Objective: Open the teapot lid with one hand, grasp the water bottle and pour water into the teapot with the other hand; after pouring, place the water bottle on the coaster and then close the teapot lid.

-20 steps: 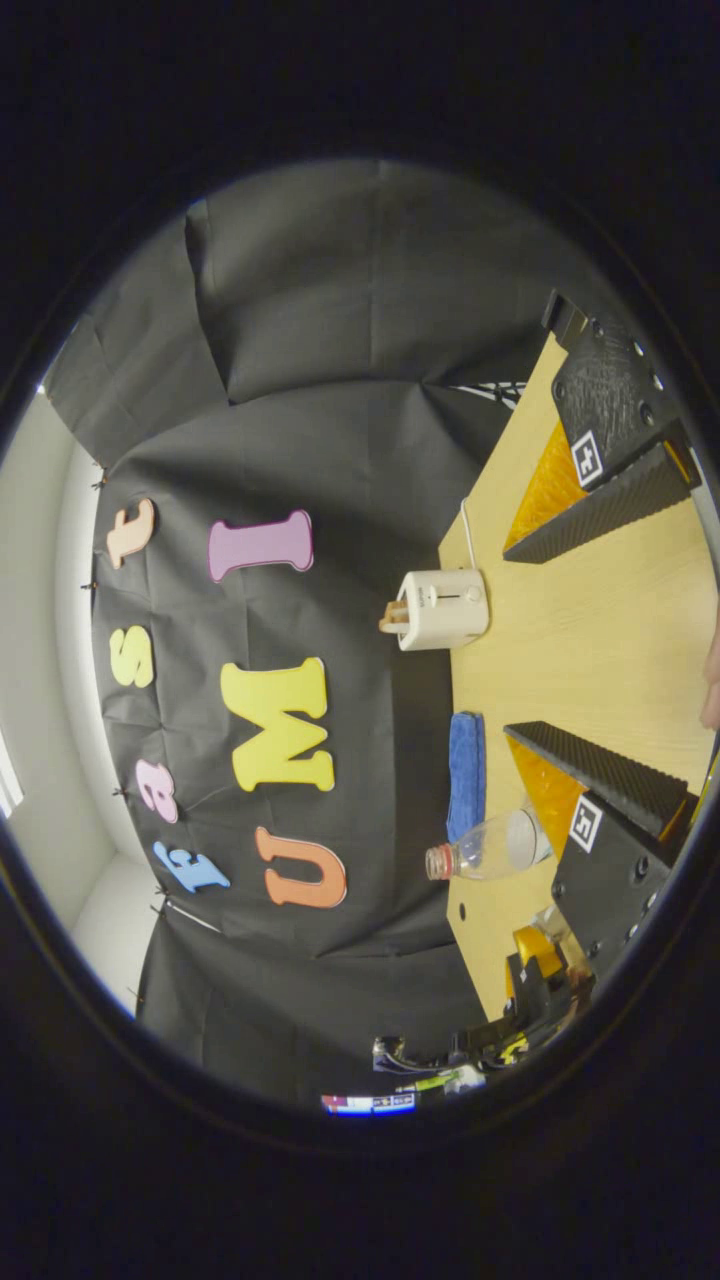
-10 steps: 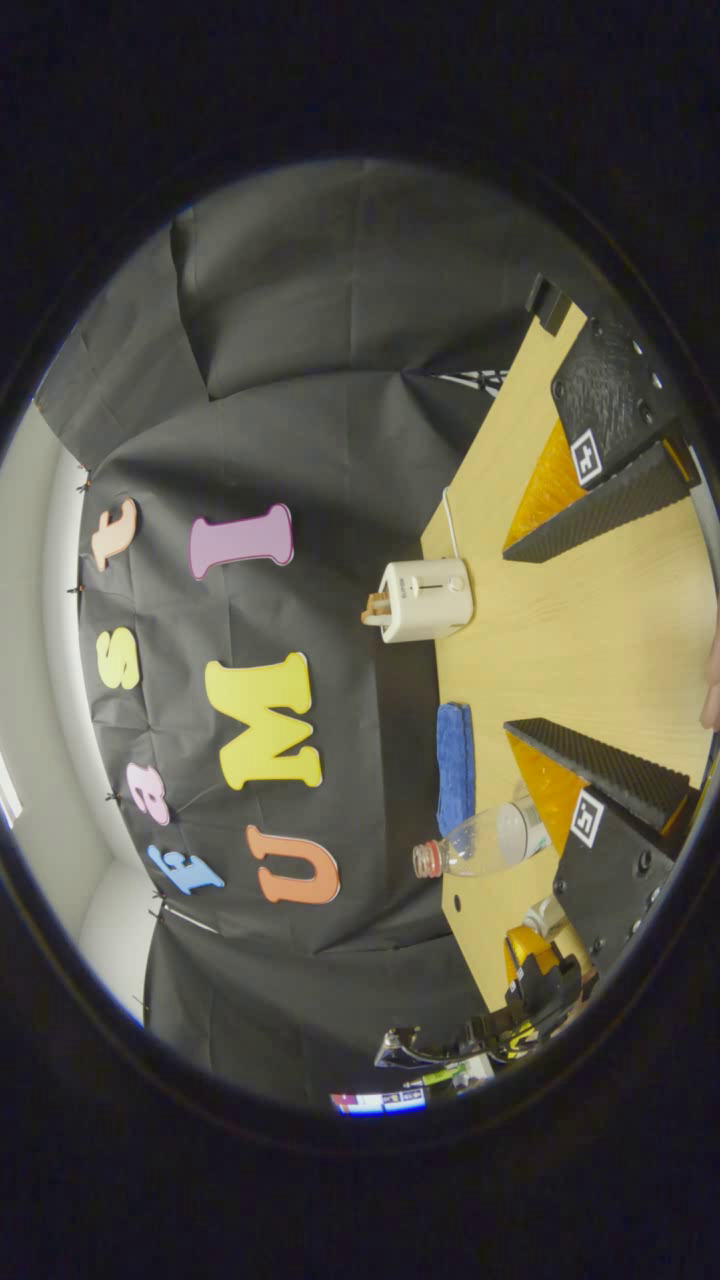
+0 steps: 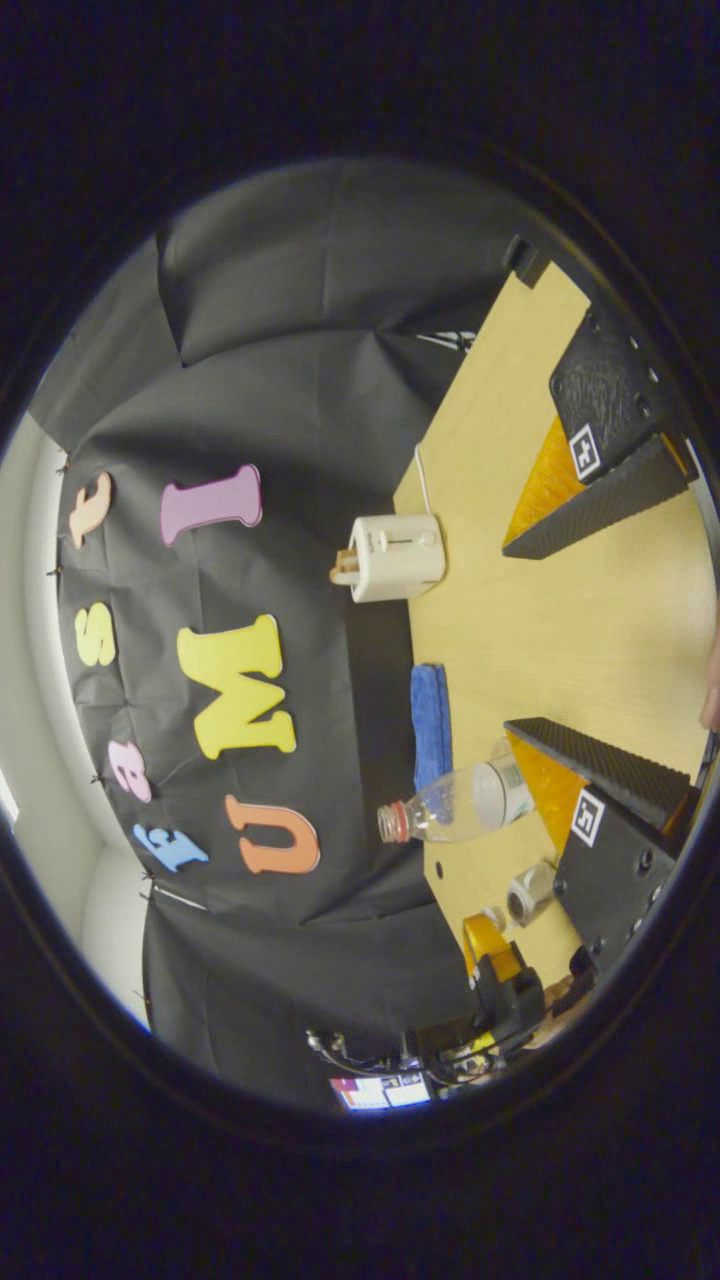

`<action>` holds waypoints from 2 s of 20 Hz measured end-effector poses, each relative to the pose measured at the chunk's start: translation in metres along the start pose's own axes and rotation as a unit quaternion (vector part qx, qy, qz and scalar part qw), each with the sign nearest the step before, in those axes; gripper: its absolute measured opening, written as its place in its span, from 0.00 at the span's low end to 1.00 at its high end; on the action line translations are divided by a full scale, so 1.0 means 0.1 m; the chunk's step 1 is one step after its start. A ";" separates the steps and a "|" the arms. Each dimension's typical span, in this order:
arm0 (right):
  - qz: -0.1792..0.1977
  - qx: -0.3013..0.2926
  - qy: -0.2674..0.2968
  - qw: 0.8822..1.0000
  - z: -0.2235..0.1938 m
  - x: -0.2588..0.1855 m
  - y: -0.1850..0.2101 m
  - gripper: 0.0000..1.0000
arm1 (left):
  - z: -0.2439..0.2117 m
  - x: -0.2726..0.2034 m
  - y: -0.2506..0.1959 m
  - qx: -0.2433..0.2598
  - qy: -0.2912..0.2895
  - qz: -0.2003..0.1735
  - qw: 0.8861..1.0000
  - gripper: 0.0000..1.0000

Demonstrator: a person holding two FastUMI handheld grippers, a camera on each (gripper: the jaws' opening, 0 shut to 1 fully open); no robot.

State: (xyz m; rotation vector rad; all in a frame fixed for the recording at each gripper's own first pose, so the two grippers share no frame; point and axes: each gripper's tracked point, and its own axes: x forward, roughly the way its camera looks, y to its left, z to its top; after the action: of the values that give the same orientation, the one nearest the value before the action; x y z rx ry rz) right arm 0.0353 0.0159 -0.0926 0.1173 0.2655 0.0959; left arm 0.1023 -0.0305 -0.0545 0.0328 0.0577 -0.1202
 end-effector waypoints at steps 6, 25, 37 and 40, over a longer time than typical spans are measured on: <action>0.056 -0.023 0.028 0.998 -0.32 0.27 0.44 0.92 | 0.26 -0.34 0.27 -0.005 -0.002 0.008 1.000 0.02; 0.069 -0.087 -0.033 0.993 -0.22 1.01 1.21 0.96 | 0.47 -0.78 0.82 -0.015 -0.014 0.029 0.999 0.02; 0.046 -0.129 -0.003 0.991 -0.14 1.06 1.25 0.72 | 0.59 -0.92 0.96 -0.012 -0.025 0.027 0.999 0.03; 0.022 -0.216 0.014 0.976 -0.13 1.09 1.22 0.72 | 0.60 -0.95 1.01 -0.014 -0.022 0.026 0.999 0.02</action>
State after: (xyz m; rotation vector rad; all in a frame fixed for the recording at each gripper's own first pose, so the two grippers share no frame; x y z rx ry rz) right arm 0.1271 0.1500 -0.1176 -0.3106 0.2659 0.1968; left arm 0.0239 0.0785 0.0141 0.0045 0.0142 -0.0679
